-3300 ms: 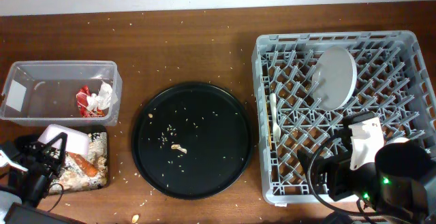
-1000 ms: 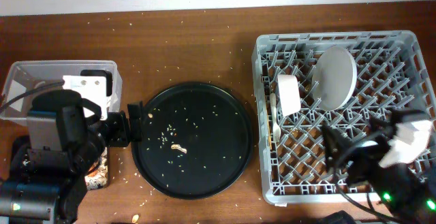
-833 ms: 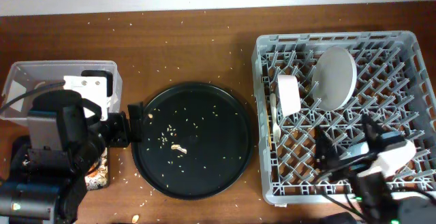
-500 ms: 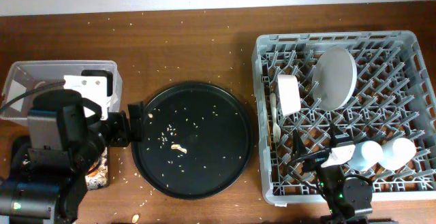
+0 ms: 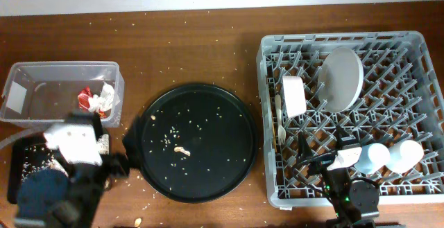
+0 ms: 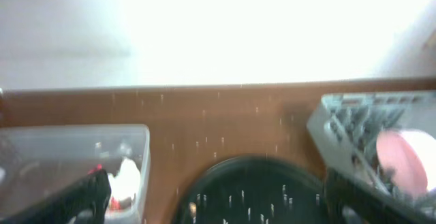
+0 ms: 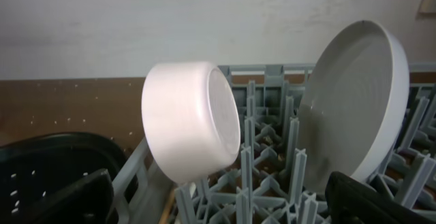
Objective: Sort waste into correct bins and load items into the dishwasher rack
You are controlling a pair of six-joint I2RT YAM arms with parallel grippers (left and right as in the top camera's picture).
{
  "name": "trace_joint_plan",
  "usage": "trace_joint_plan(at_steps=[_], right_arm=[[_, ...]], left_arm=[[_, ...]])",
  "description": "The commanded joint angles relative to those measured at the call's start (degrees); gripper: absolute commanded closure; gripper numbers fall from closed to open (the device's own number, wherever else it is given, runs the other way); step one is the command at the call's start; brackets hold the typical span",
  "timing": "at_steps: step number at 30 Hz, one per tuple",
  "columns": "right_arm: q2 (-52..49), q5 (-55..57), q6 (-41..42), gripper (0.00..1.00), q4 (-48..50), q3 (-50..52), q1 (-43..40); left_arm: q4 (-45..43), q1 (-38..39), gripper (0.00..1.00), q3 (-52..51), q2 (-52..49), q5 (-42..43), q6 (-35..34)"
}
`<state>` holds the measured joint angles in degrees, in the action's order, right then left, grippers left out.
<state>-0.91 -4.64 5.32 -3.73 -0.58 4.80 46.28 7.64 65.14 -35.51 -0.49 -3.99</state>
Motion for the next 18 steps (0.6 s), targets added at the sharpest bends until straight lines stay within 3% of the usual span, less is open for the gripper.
trace_joint_plan(at_steps=[1,5,8,11,18], right_arm=[[0.55,-0.74,-0.44,0.01,-0.31,0.26,-0.37],[0.55,-0.74,-0.44,0.01,-0.31,0.26,-0.37],[0.55,-0.74,-0.44,0.01,-0.31,0.26,-0.37],[0.55,-0.74,-0.44,0.01,-0.31,0.26,-0.37],[0.55,-0.74,-0.44,0.01,-0.31,0.26,-0.37]], left_arm=[[-21.86,0.24,0.01,-24.55,13.16,1.84,1.05],[-42.47,-0.76,0.01,-51.78,29.86,4.17,1.03],[-52.15,-2.67,0.01,-65.07,35.26,4.42,1.01],[-41.44,-5.99,0.01,-64.67,35.26,4.09,1.03],[-41.90,-5.95,0.01,-64.65,35.21,3.91,1.03]])
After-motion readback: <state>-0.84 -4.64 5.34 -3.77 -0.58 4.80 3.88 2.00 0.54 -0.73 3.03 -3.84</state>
